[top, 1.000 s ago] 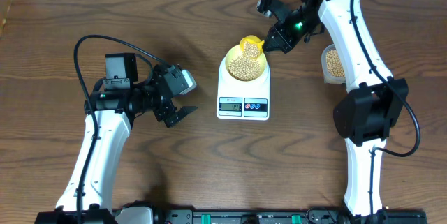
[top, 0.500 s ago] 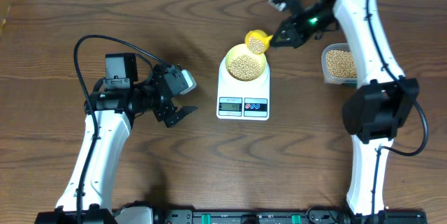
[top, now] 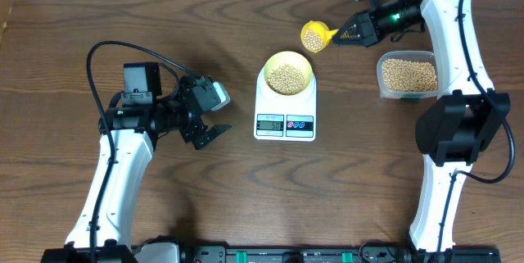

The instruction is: Scoop item into bowl and weigh 50g on scale

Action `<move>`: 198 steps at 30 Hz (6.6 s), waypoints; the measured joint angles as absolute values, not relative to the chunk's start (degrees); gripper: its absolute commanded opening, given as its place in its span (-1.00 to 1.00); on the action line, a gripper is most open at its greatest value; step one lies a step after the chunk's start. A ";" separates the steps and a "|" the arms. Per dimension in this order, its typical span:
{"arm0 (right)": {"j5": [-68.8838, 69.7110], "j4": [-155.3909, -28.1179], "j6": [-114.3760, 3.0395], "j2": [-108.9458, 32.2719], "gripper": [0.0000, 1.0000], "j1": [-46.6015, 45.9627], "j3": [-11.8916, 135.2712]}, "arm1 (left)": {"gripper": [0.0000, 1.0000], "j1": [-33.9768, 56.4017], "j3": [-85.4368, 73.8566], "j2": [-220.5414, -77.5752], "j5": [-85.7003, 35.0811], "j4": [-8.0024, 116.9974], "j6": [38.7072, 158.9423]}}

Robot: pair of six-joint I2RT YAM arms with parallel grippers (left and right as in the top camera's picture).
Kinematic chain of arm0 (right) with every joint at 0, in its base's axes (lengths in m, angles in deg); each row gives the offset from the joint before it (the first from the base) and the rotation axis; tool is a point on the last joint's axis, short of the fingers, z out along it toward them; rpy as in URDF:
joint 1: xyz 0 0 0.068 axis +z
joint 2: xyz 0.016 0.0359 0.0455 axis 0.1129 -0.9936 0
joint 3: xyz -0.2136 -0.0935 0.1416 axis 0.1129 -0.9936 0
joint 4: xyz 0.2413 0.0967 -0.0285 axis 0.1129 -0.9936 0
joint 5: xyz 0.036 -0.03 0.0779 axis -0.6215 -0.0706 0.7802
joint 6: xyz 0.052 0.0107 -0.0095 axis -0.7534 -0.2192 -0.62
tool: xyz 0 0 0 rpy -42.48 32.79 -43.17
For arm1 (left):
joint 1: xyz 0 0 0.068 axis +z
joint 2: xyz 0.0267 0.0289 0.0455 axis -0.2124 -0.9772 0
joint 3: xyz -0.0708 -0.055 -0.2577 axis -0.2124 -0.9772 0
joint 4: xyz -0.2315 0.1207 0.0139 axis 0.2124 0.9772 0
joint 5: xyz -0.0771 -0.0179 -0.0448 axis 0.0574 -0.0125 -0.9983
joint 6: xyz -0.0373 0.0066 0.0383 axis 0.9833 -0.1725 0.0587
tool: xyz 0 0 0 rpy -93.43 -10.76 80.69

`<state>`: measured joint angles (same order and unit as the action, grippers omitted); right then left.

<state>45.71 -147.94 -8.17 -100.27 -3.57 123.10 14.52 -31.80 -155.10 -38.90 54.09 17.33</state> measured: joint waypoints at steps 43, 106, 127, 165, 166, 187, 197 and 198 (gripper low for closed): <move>54.72 -156.07 -12.98 -100.25 -0.98 -29.99 123.14 | 0.95 14.52 -31.80 -155.10 -38.90 54.09 17.33; -8.51 -155.46 -34.42 -100.12 -0.98 -10.21 123.14 | 0.95 14.52 -31.80 -155.10 -38.90 54.07 17.33; -26.33 -156.20 -43.41 -98.56 -0.98 0.50 123.14 | 0.95 14.52 -31.80 -155.10 -38.90 54.07 17.33; 26.11 -147.78 -35.82 -91.53 -0.98 -33.07 117.92 | 0.95 14.52 -31.80 -155.10 -38.90 54.07 17.33; 26.72 -147.02 -35.58 -91.53 -0.98 -33.12 116.74 | 0.95 14.52 -31.80 -155.10 -38.90 54.11 17.31; 33.17 -130.93 -32.43 -91.53 -0.98 -33.09 101.00 | 0.95 14.52 -31.80 -155.10 -38.90 54.07 17.33; 35.88 -128.00 -33.77 -91.53 -0.98 -32.26 97.33 | 0.95 14.52 -31.80 -155.10 -38.90 54.09 17.33; 35.99 -128.07 -34.07 -91.53 -0.98 -32.15 97.28 | 0.95 14.52 -31.80 -155.10 -38.90 54.07 17.31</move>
<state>35.99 -128.07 -34.07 -91.53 -32.15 97.28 14.52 -31.80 -155.10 -38.90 54.07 17.31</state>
